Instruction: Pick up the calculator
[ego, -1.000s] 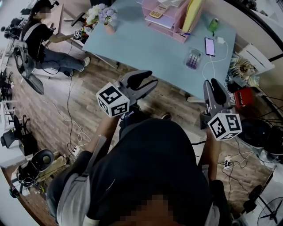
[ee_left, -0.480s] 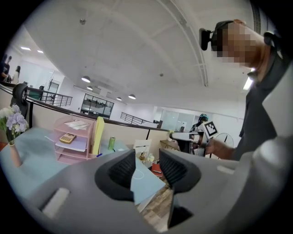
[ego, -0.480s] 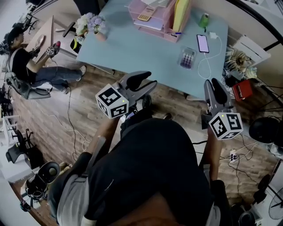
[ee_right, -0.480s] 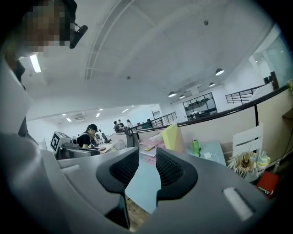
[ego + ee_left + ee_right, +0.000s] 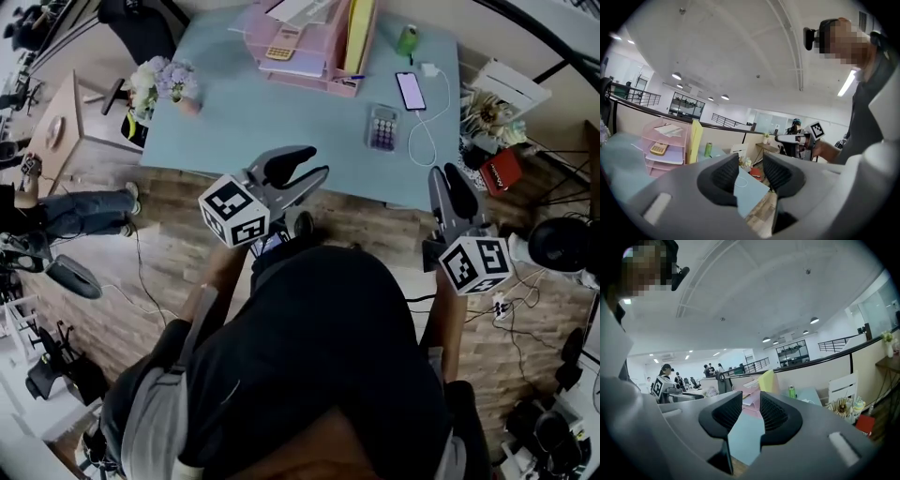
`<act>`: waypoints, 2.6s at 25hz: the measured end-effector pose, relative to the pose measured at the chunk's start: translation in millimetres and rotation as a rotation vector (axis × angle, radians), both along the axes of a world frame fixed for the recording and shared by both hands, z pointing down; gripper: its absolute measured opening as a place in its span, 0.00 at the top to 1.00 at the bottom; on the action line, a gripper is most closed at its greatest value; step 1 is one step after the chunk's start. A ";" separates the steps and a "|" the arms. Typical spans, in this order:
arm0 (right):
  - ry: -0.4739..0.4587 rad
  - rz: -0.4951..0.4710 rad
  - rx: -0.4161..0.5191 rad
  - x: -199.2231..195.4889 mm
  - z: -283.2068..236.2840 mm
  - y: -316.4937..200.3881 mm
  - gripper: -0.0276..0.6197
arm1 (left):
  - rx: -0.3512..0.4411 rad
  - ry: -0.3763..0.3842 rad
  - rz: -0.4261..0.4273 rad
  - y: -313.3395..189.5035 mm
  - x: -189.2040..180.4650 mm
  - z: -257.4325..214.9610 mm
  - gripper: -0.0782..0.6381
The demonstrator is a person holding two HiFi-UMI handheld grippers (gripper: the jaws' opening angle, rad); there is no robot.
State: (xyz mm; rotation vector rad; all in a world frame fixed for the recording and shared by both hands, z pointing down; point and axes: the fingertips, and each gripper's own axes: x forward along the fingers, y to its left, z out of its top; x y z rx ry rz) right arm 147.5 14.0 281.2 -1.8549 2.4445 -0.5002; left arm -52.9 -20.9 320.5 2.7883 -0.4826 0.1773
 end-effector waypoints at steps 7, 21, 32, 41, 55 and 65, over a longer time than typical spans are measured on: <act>0.007 0.081 -0.013 -6.4 1.8 -12.3 0.81 | -0.009 0.002 0.090 -26.4 -0.1 3.0 0.64; 0.024 0.172 -0.020 -22.7 -1.2 -31.6 0.81 | -0.012 0.017 0.176 -59.9 -13.6 1.6 0.64; 0.060 0.199 -0.026 -57.4 -6.7 -46.9 0.81 | -0.025 0.045 0.193 -78.8 -49.9 9.0 0.64; 0.085 0.158 -0.041 -61.7 -8.2 -61.9 0.81 | -0.034 0.061 0.143 -89.0 -61.2 12.7 0.64; 0.049 -0.026 -0.023 -14.7 -4.1 -116.4 0.81 | -0.033 0.029 -0.016 -92.9 -15.4 11.0 0.64; 0.033 -0.160 -0.025 10.4 6.2 -149.1 0.81 | -0.041 0.005 -0.137 -94.8 12.8 19.2 0.64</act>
